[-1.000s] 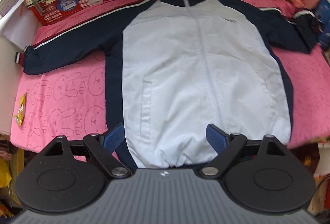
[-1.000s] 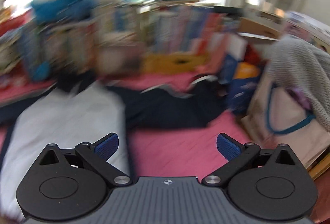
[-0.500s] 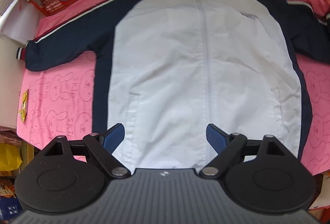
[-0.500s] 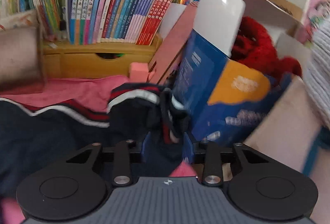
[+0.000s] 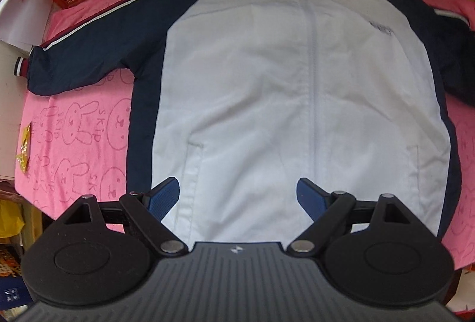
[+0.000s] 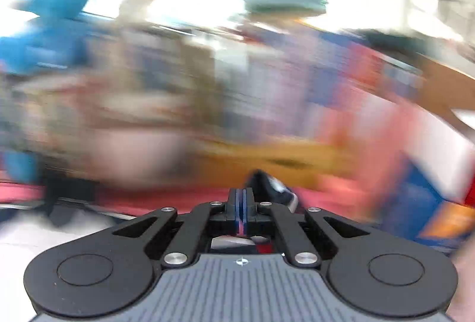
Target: Fold clothes
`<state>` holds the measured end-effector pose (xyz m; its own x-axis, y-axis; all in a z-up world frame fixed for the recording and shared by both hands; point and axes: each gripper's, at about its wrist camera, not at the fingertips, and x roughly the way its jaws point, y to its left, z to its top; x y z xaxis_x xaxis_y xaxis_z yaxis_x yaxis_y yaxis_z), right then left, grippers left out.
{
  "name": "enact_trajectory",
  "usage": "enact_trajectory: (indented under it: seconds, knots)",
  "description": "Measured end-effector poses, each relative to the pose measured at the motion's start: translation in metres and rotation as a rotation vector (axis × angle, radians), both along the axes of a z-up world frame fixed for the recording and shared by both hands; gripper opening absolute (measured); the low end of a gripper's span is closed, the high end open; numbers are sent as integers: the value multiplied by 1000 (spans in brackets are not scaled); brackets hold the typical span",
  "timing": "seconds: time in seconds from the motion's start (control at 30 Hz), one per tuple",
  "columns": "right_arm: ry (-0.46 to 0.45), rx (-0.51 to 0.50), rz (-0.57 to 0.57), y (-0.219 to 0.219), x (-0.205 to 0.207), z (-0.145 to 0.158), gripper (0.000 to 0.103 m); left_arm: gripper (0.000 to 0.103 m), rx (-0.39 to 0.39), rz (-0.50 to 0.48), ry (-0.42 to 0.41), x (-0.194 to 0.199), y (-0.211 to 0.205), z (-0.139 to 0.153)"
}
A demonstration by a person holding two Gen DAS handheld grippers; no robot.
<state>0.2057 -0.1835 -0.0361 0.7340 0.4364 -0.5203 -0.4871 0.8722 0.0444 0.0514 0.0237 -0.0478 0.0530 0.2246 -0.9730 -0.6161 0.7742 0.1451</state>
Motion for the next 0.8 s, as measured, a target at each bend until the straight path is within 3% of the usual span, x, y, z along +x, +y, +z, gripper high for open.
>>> enact_trajectory:
  seconds: [0.1, 0.2, 0.27, 0.3, 0.33, 0.4, 0.47, 0.57, 0.6, 0.63, 0.67, 0.73, 0.8]
  knots:
    - [54, 55, 240, 98, -45, -9, 4, 88, -7, 5, -26, -10, 21, -1]
    - [87, -50, 295, 168, -76, -36, 13, 88, -5, 28, -36, -27, 45, -2]
    - [56, -137, 269, 181, -92, -51, 50, 88, -11, 44, -49, -39, 60, -5]
    - [5, -206, 230, 177, -96, -60, 84, 88, -17, 49, -42, -44, 65, -8]
    - [-50, -278, 186, 173, -100, -71, 92, 88, -23, 50, -36, -48, 70, -12]
    - [-129, -455, 124, 159, -92, -97, 89, 88, -33, 52, -29, -56, 78, -20]
    - [-144, -599, 96, 146, -73, -126, 85, 88, -45, 52, -25, -60, 84, -27]
    - [-56, -726, 92, 133, -40, -167, 81, 88, -56, 46, -19, -63, 88, -34]
    - [-23, -693, 92, 127, -31, -172, 80, 88, -58, 41, -16, -63, 88, -36]
    - [7, -643, 90, 121, -24, -174, 53, 88, -60, 36, -14, -63, 89, -36]
    - [76, -612, 68, 118, -14, -171, 45, 88, -61, 33, -14, -63, 89, -37]
    - [98, -492, 3, 109, -11, -145, 23, 88, -66, 35, -16, -64, 92, -38]
    - [74, -361, -47, 105, -19, -107, 23, 88, -73, 44, -18, -65, 96, -41]
